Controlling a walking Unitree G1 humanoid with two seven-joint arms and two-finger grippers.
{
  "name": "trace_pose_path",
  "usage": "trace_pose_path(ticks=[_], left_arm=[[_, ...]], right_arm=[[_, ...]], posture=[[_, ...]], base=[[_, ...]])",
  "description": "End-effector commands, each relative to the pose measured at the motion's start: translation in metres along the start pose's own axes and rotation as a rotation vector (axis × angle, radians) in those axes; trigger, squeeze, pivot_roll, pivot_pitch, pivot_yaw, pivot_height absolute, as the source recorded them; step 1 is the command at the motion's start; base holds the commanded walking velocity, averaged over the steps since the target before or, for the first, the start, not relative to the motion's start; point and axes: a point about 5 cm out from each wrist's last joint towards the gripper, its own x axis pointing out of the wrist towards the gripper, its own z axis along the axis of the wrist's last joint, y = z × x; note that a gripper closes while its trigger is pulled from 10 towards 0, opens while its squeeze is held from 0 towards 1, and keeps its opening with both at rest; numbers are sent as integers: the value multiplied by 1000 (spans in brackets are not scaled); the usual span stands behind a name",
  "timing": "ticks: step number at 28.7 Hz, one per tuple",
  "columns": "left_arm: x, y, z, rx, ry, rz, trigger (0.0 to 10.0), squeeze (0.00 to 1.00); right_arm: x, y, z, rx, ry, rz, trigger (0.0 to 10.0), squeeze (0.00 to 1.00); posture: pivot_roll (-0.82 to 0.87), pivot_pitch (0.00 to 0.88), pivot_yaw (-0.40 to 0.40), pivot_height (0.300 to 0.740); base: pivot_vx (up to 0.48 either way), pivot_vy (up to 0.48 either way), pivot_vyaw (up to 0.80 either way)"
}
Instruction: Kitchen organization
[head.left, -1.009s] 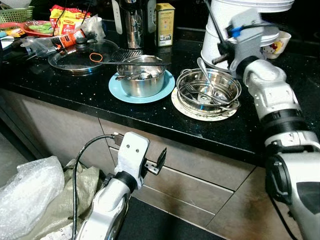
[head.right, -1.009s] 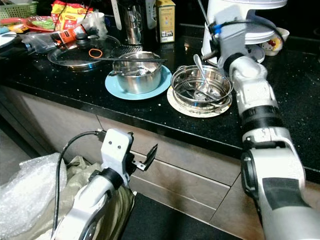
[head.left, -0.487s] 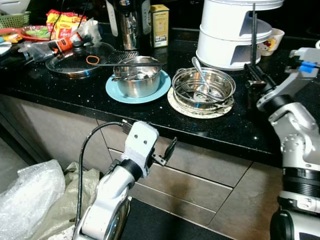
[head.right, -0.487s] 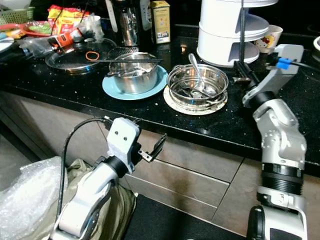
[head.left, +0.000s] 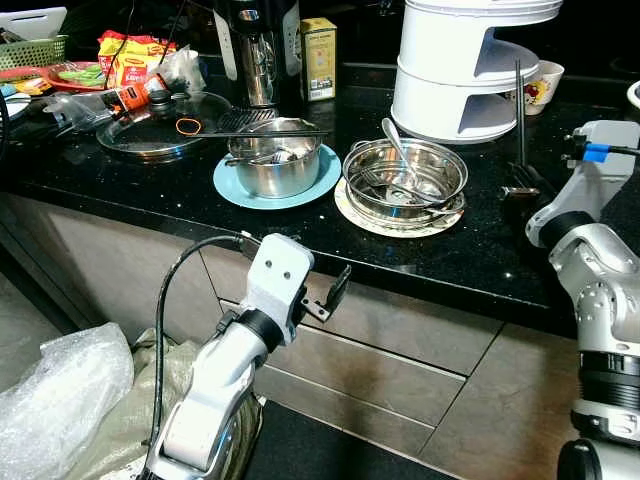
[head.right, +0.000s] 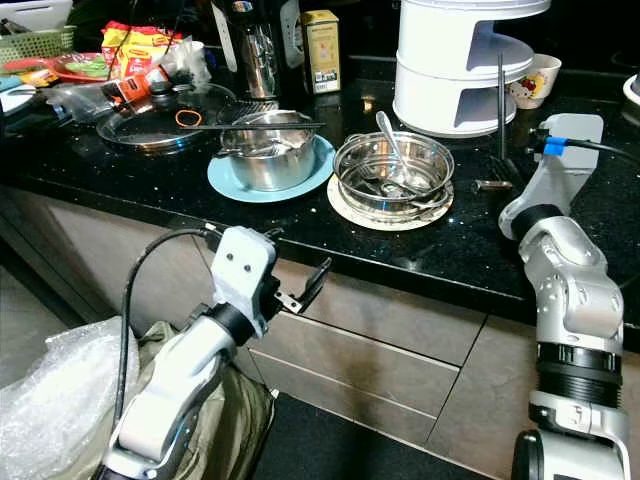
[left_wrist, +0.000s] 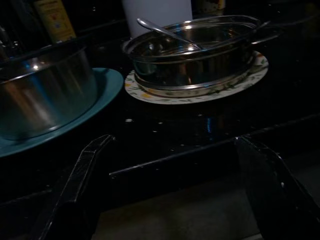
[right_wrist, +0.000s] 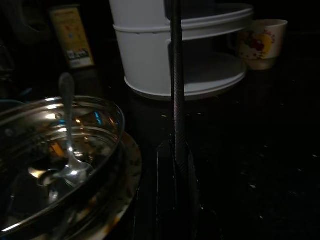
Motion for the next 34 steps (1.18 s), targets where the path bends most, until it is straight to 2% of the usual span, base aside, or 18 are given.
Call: trace_pose_path(ticks=[1, 5, 8, 13, 16, 17, 19, 22, 27, 31, 32, 34], left_arm=[[1, 4, 1, -3, -11, 9, 10000, 0], [3, 8, 10, 9, -42, 17, 10000, 0], [6, 14, 18, 20, -69, 32, 10000, 0], [12, 25, 41, 37, -146, 46, 10000, 0], [13, 25, 45, 36, -161, 38, 10000, 0], [14, 22, 55, 41, -195, 4, 10000, 0], [14, 19, 62, 54, -216, -23, 10000, 0], [15, 18, 64, 80, -220, -33, 10000, 0], [16, 18, 62, 158, -205, -31, 10000, 0], [20, 27, 59, 208, -183, 16, 10000, 0], [25, 37, 57, 298, -168, 40, 10000, 0], [29, 43, 55, 374, -159, 47, 10000, 0]], right_arm=[[1, -2, 0, -40, 27, -31, 10000, 0], [1, -9, -2, -92, 60, -92, 10000, 0], [1, -11, -5, -92, 84, -104, 10000, 0], [1, -14, -8, -73, 109, -128, 10000, 0], [1, -14, -8, -71, 107, -126, 10000, 0], [1, -13, -8, -71, 105, -127, 10000, 0], [1, -12, -7, -72, 103, -128, 10000, 0], [0, -12, -7, -72, 99, -127, 10000, 0], [0, -8, -5, -77, 88, -103, 10000, 0], [0, -4, -6, -80, 94, -83, 10000, 0], [0, -1, -8, -74, 99, -68, 10000, 0], [0, 1, -10, -62, 110, -57, 10000, 0]], posture=[[36, 0, 13, 736], [34, 0, 10, 736], [34, 0, 11, 736], [31, 0, 12, 736], [31, 0, 12, 736], [30, 0, 12, 736], [31, 0, 13, 736], [31, 0, 13, 736], [27, 0, 12, 736], [26, 0, 13, 736], [23, 0, 16, 736], [21, 0, 17, 736]], base=[[0, 0, 0], [0, 0, 0], [0, 0, 0], [0, 0, -766], [0, 0, -779], [0, 0, -781], [0, 0, -781], [0, 0, -781], [0, 0, -109], [0, 0, 0], [0, 0, 0], [0, 0, -378]])
